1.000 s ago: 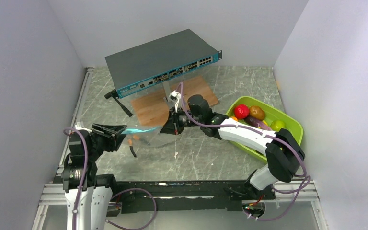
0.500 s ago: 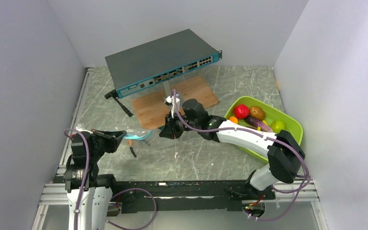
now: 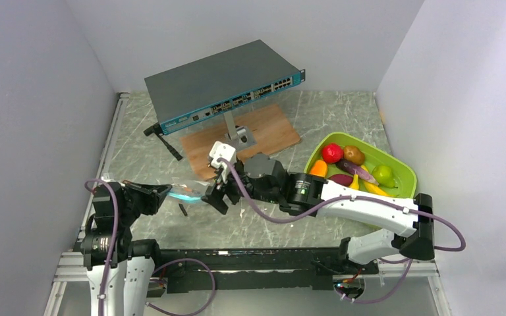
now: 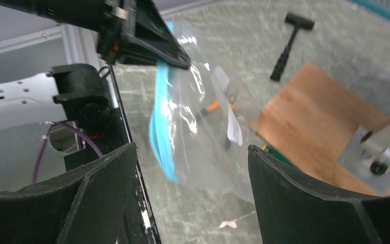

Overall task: Place the food in the zip-top bag and seal the zipper
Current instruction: Open the zipper of the food storage bag at the center of the board.

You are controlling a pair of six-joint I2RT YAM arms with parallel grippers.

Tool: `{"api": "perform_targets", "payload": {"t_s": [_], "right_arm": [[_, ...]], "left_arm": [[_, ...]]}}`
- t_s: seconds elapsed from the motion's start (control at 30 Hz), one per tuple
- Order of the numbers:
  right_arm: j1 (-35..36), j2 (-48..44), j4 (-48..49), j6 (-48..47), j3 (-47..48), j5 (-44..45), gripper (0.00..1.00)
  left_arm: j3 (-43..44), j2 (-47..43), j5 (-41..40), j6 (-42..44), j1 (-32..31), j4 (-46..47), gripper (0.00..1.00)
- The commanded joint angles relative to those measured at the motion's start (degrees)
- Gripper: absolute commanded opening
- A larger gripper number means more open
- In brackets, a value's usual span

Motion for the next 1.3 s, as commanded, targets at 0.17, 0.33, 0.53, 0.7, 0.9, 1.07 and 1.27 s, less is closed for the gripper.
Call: {"api": "perform_targets", "payload": {"t_s": [0.17,0.33,0.53,0.7,0.9,1.07,1.27], "right_arm": [[10.77,12.6,-7.13,-11.32,18.21,14.46,0.85],[13.42,18.55,-7.6,-12.57,22.71,19.14,0.68],[13.47,18.82,-4.76,-10.54,19.98,16.51,0.67],[13.95,19.85,-2.12,-10.23,18.73,21.01,0.68],[14.65,20.94,1.77,-10.36,17.75,26.39,0.58],[15.02,22.46,4.27,-11.63,16.77,30.31,0.52],[15.78,23.02,6.99,-12.64,15.34,33.09,0.15]], "left_arm": [[7.55,-1.11,-4.38,1.01,-0.11,-7.38,0.0],[12.44,-0.58,-8.31,3.51,-0.1,-12.16,0.0],[15.89,-0.65,-7.5,8.7,-0.11,-12.35,0.0],[13.71,-0.94,-1.8,7.9,-0.11,-9.82,0.0],[9.56,-3.31,0.51,3.89,-0.11,-8.11,0.0],[9.64,-3.93,-0.3,3.23,-0.13,-8.79,0.0],[10.16,-3.1,-0.98,4.61,-0.16,-9.34,0.0]]}}
